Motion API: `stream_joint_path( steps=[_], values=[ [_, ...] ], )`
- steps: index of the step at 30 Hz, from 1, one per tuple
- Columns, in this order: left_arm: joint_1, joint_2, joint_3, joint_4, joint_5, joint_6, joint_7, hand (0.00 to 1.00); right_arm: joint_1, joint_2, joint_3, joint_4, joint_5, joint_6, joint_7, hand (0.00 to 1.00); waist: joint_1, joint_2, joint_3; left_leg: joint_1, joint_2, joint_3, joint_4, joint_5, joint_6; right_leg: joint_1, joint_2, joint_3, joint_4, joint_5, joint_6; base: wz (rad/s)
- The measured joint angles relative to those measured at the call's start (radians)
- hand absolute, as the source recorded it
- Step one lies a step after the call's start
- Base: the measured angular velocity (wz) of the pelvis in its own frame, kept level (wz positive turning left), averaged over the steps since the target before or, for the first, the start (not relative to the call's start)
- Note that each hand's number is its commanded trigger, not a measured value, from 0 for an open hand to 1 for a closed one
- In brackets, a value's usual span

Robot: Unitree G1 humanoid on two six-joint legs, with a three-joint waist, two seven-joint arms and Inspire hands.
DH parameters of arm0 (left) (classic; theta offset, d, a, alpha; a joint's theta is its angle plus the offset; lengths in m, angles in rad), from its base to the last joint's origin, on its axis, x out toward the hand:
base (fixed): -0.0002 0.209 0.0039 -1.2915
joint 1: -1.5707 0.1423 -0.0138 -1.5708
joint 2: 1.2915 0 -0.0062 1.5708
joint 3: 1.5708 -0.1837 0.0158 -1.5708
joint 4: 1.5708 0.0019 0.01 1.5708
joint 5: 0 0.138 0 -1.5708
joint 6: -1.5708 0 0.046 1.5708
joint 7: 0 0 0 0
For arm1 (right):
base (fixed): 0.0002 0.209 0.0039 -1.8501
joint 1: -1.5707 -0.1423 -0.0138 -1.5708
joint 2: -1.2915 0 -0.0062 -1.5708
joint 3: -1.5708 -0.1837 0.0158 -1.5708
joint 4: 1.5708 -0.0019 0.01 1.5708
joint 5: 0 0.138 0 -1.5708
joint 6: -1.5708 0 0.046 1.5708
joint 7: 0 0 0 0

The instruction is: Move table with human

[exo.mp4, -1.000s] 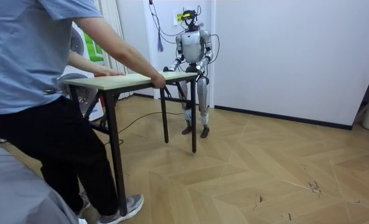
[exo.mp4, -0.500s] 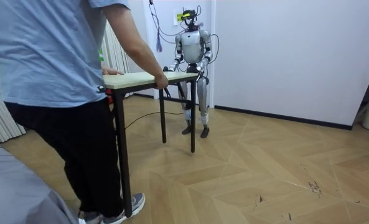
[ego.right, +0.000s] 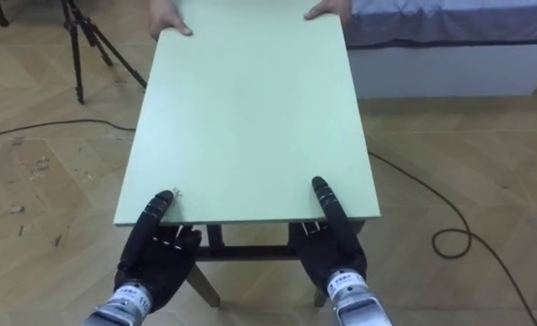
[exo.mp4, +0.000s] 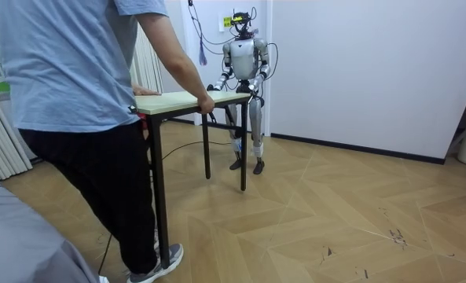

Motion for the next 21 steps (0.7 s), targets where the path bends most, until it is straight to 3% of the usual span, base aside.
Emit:
stream_joint_path(
  steps=[2, 6, 8, 16, 21],
  values=[
    [0.02, 0.0, -0.007, -0.022, 0.008, -0.007, -0.008, 1.0, 0.02, -0.003, 0.019, -0.022, 0.003, -0.03, 0.009, 1.0, 0.0, -0.001, -0.0002, -0.014, 0.002, 0.004, 0.001, 0.001, 0.001, -0.015, 0.0, 0.003, 0.0, 0.003, 0.0, -0.04],
    [0.03, 0.012, -0.04, -0.025, 0.007, -0.044, -0.016, 1.0, 0.028, -0.008, 0.035, -0.022, 0.017, -0.05, 0.018, 1.0, -0.001, -0.001, 0.0001, -0.024, 0.003, 0.013, 0.001, 0.001, 0.001, -0.026, 0.001, 0.009, 0.002, 0.005, 0.001, -0.04],
    [0.032, 0.015, -0.06, -0.025, 0.008, -0.074, -0.017, 1.0, 0.028, -0.01, 0.064, -0.022, 0.035, -0.087, 0.018, 1.0, -0.002, -0.003, 0.0013, -0.027, 0.003, 0.014, 0.001, 0.002, 0.001, -0.029, 0.001, 0.009, 0.002, 0.005, 0.001, 0.0],
    [0.035, 0.02, -0.088, -0.025, 0.011, -0.121, -0.026, 1.0, 0.028, -0.018, 0.095, -0.026, 0.041, -0.126, 0.026, 1.0, -0.002, -0.006, 0.0035, -0.054, 0.005, 0.022, 0.01, 0.002, 0.001, -0.06, 0.001, 0.015, 0.016, 0.007, -0.001, -0.01],
    [0.035, 0.022, -0.1, -0.026, 0.013, -0.155, -0.054, 1.0, 0.028, -0.019, 0.12, -0.028, 0.053, -0.164, 0.062, 1.0, 0.003, -0.012, 0.0061, -0.124, 0.017, 0.031, 0.076, -0.005, -0.004, -0.11, 0.0, 0.013, 0.037, 0.01, -0.008, 0.0]
  ],
)
